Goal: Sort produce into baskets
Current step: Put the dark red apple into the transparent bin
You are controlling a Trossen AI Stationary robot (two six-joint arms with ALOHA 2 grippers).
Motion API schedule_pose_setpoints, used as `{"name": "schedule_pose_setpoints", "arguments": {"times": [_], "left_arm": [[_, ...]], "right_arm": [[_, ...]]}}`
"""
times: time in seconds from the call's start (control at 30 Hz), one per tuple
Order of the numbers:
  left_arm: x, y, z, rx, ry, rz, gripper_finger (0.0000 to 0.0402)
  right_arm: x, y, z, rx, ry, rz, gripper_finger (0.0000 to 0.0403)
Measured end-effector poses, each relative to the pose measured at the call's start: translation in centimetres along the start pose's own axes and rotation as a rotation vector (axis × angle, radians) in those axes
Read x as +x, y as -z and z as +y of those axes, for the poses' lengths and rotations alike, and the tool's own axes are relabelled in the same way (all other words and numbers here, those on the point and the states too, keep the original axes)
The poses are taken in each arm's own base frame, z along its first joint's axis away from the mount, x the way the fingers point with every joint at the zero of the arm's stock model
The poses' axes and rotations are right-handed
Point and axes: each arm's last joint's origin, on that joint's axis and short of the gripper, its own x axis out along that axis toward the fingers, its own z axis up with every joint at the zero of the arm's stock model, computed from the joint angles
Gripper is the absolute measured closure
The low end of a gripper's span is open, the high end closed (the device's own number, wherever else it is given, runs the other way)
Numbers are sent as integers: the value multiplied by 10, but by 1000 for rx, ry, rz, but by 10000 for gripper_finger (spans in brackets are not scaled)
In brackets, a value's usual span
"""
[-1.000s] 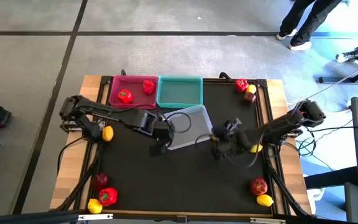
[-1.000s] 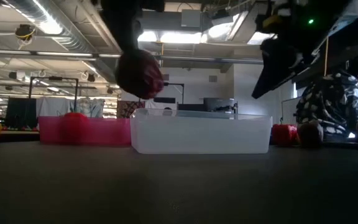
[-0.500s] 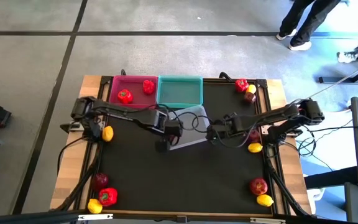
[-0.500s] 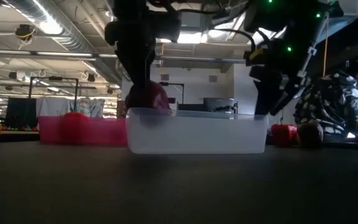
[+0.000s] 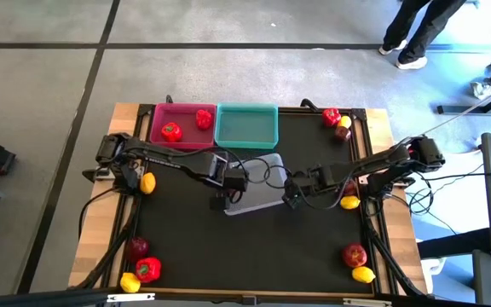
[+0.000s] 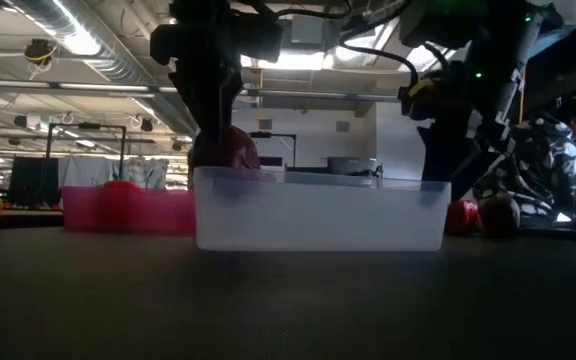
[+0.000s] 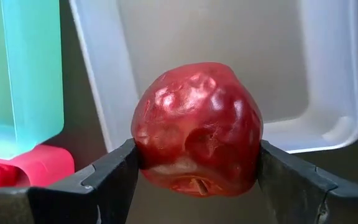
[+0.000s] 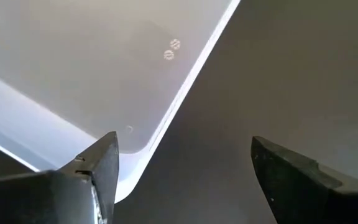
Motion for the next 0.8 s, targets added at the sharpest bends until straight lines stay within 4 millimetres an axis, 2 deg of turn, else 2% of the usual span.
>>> {"name": "schedule_pose_setpoints", "arguments": {"times": [0.3, 0.57, 0.8], "left_arm": [[0, 4, 0, 0, -2, 35, 116], [-4, 6, -5, 24, -1, 52, 116], [-4, 11, 2, 41, -45, 107, 116]], "right_arm": [[-7, 19, 17, -16, -62, -5, 111], [-7, 15, 20, 0, -81, -51, 111], [-7, 16, 21, 7, -97, -36, 111]]}}
